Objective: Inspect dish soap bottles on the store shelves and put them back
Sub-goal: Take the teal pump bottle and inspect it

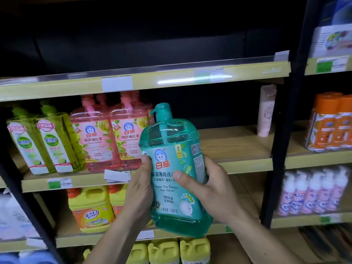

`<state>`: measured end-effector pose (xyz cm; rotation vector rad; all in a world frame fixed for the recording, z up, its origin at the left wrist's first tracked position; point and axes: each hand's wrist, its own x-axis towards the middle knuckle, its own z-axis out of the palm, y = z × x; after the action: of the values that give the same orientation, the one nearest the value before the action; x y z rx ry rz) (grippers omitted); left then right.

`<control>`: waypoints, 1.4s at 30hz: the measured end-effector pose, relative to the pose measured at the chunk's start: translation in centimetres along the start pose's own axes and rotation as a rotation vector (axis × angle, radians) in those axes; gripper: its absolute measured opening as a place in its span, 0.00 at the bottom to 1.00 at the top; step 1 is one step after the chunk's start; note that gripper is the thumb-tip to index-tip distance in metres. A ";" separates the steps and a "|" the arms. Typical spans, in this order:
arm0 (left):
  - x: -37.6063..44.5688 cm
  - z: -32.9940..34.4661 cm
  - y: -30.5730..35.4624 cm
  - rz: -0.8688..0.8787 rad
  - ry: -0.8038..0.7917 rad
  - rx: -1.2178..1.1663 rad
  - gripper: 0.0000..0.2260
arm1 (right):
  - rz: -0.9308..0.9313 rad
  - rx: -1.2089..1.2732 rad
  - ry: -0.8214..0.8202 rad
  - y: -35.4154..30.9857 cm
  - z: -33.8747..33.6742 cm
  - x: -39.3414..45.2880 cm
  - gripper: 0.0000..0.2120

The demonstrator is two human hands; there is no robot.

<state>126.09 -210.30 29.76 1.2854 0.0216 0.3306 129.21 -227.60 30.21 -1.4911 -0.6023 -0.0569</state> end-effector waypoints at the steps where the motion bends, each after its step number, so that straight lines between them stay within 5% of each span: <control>1: -0.1 0.1 0.1 0.005 -0.002 0.010 0.34 | 0.003 0.034 0.003 0.2 -0.2 0.1 0.21; 6: -0.1 0.2 1.8 0.030 -0.086 0.123 0.27 | 0.091 0.312 -0.033 0.7 -1.4 1.1 0.17; 11: 0.2 -0.4 3.3 -0.002 -0.348 0.148 0.32 | 0.284 0.521 -0.069 0.7 -1.7 2.4 0.33; 22: -0.1 -1.0 1.0 0.191 -0.292 0.084 0.32 | 0.187 0.498 -0.106 1.3 -1.8 2.6 0.38; 31: 0.5 -3.0 -0.5 0.269 -0.160 0.391 0.39 | -0.023 0.260 -0.248 1.4 -3.7 3.4 0.33; 38: -0.7 -1.6 0.7 0.341 -0.175 0.409 0.36 | 0.032 0.350 -0.161 2.1 -3.2 3.7 0.27; 42: -2.8 0.7 1.2 0.345 -0.196 0.302 0.24 | 0.224 0.692 -0.214 2.9 -1.7 4.1 0.26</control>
<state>123.31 -211.38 30.60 1.6195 -0.3307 0.5091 134.46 -227.59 29.28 -0.8828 -0.5457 0.4492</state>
